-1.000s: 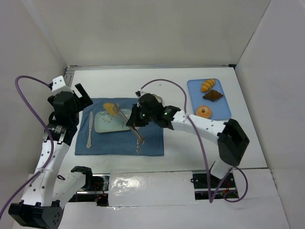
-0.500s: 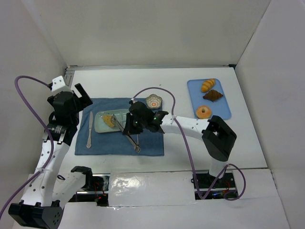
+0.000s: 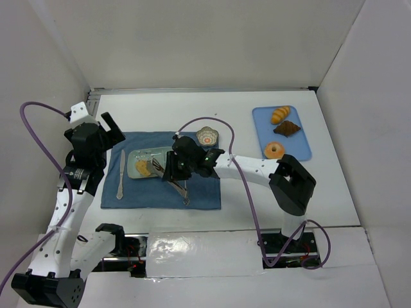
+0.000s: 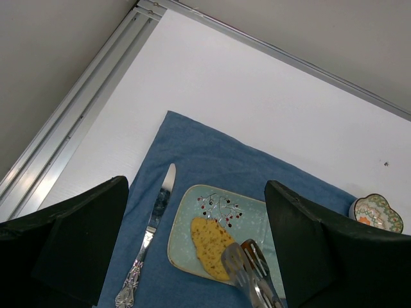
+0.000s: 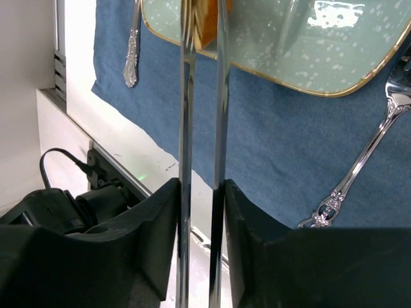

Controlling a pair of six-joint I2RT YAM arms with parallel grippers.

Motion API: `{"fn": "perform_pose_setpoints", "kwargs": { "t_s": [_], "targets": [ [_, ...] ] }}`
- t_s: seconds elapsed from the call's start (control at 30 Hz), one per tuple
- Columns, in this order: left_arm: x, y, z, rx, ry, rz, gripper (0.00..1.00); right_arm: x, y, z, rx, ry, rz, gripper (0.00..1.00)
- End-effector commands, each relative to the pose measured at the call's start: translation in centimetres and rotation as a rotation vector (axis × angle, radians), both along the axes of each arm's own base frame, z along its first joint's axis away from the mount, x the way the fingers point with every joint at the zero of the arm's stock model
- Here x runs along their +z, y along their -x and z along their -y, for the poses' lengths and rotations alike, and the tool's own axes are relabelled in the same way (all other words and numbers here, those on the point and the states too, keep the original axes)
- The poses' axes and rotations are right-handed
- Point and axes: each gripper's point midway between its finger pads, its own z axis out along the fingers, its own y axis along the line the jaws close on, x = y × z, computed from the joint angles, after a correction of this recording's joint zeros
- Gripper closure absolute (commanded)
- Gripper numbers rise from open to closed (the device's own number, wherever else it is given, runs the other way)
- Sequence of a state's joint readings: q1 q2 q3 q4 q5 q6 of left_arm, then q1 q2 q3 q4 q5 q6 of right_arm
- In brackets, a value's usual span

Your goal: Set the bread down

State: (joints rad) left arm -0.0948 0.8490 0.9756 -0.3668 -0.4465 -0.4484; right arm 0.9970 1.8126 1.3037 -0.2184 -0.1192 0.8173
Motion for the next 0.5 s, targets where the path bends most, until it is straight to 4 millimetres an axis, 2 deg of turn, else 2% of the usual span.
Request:
{"fn": "perform_pose_setpoints", "kwargs": {
  "t_s": [0.0,0.2,0.47],
  "targets": [
    [1.3,-0.3,0.0,0.001,0.003,0.049,0.0,2.4,-0.6,-1.8,0.011,-0.068,0.042,0.58],
    [1.0,-0.5,0.1,-0.008,0.005,0.04,0.0,2.1,-1.1,-1.3,0.005,-0.066,0.028,0.53],
    [1.4,-0.6,0.3,-0.017,0.008,0.049,0.0,4.0,-2.6,0.0,-0.032,-0.121,0.041,0.5]
  ]
}}
